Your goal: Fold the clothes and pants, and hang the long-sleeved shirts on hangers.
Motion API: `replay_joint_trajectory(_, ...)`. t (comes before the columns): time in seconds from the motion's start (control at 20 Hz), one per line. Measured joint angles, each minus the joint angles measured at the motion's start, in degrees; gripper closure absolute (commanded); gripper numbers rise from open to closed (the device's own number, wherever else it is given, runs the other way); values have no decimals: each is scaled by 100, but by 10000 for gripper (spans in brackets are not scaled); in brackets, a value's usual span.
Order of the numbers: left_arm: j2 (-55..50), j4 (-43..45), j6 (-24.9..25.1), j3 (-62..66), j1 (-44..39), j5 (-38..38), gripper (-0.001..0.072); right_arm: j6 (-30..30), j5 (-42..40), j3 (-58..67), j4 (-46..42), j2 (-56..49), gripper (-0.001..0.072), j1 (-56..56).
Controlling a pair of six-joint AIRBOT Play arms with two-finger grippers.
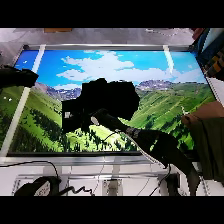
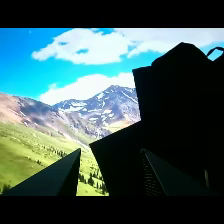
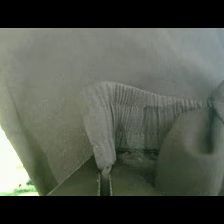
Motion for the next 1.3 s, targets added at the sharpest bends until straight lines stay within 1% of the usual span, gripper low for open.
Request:
replay_joint_trajectory(0.15, 0, -2, -37, 0, 0, 2, 307, 31, 72, 105, -13, 87, 691, -2)
replay_joint_trajectory(0.2, 0, -4, -114, 0, 0, 2, 322, 129, 94, 162, -42, 155, 692, -15)
replay_joint_trajectory(0.25, 0, -4, -173, 0, 0, 2, 443, 297, 138, 227, -114, 254, 692, -46)
replay_joint_trajectory(0.3, 0, -2, -256, 0, 0, 0, 612, 485, 153, 282, -168, 367, 692, -94)
replay_joint_trajectory(0.35, 0, -2, -284, 0, 0, 2, 696, 728, 166, 334, -236, 511, 692, -181)
replay_joint_trajectory(0.5, -20, 4, -365, -2, 0, 0, 697, 1517, 382, 417, -337, 1003, 693, -623)
replay_joint_trajectory(0.6, -70, 13, -402, -15, 0, -39, 697, 2190, 619, 444, -411, 1370, 693, -1097)
replay_joint_trajectory(0.75, -210, 4, -435, -205, 0, -219, 698, 3314, 1187, 461, -422, 1928, 693, -2013)
replay_joint_trajectory(0.85, -280, -107, -503, -601, 28, -328, 699, 3866, 1681, 463, -437, 2275, 693, -2691)
replay_joint_trajectory(1.0, -323, -710, -555, -1569, 199, -404, 699, 4321, 2389, 466, -282, 2629, 692, -3613)
replay_joint_trajectory(1.1, -326, -1360, -555, -2387, 404, -411, 697, 4465, 2750, 446, -133, 2732, 693, -4028)
replay_joint_trajectory(1.25, -245, -2201, -546, -3661, 680, -343, 696, 4566, 2990, 426, -48, 2800, 693, -4345)
replay_joint_trajectory(1.3, -190, -2409, -540, -4050, 734, -269, 663, 4588, 3008, 424, -28, 2815, 692, -4400)
